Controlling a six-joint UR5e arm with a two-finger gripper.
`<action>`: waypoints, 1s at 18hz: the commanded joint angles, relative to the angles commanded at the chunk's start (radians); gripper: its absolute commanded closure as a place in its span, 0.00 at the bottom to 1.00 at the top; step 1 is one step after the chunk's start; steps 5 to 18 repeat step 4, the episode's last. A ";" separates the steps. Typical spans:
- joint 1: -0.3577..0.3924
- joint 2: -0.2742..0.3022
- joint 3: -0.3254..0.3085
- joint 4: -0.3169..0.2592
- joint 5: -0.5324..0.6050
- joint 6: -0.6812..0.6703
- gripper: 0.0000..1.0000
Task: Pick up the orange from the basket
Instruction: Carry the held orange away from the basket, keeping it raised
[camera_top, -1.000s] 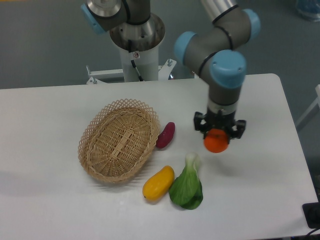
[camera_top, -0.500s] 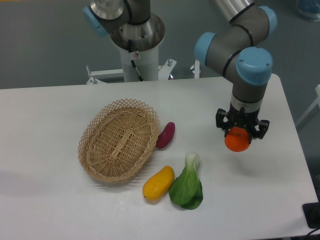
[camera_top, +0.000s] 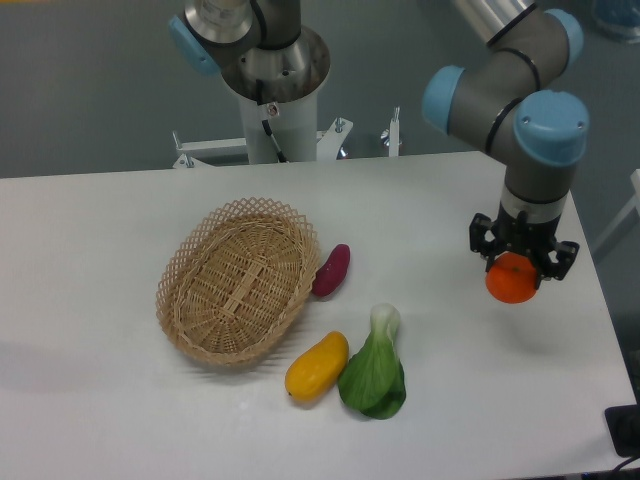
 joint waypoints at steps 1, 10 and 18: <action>0.000 0.000 0.000 0.000 0.009 0.003 0.41; -0.003 0.000 -0.008 0.005 0.011 0.003 0.41; -0.003 0.000 -0.008 0.005 0.011 0.003 0.41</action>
